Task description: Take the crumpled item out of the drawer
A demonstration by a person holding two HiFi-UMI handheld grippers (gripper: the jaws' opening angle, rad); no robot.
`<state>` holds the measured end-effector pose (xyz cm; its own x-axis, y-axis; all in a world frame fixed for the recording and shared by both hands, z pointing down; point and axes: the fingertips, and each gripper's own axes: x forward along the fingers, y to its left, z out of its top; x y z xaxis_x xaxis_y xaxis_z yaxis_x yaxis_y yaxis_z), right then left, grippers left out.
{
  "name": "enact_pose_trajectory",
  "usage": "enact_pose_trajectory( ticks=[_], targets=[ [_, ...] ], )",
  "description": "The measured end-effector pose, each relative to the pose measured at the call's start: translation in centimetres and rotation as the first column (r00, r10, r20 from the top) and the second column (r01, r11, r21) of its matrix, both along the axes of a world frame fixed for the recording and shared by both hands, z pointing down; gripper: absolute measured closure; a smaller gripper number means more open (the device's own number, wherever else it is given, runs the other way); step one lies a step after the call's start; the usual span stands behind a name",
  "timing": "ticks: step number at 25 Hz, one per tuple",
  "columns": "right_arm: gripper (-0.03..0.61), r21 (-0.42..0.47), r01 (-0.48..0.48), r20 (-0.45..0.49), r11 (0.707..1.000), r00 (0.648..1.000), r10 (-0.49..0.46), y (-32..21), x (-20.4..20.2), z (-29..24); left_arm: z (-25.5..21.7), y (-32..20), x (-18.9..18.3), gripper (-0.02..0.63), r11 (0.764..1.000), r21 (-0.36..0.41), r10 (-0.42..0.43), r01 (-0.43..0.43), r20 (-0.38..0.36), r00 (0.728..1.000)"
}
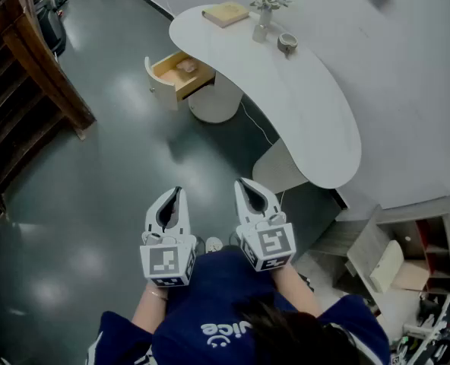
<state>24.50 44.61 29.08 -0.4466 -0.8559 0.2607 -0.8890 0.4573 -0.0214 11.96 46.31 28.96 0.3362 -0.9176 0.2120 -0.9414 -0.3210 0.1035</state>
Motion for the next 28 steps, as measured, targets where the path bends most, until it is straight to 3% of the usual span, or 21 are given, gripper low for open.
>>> enact_pose_trajectory(
  ticks=[8,15,28],
  targets=[
    [0.572,-0.006,-0.007,-0.013,1.0,1.0,0.007,-1.5,-1.6,0.4,0.5,-1.9,-1.7,0.609,1.0,-0.011,0.007,-0.008,-0.011,1.0],
    [0.571,-0.028,-0.071,0.065,0.997,0.995,0.072,-3.7,-2.8,0.8,1.1,-3.9,-4.0,0.609,0.999,-0.017,0.031,-0.031,-0.015,0.999],
    [0.571,-0.037,-0.105,0.073,0.994,0.992,0.107,-6.8,-8.9,1.5,0.9,-8.7,-8.7,0.609,0.993,-0.006,0.114,-0.114,-0.013,0.993]
  ],
)
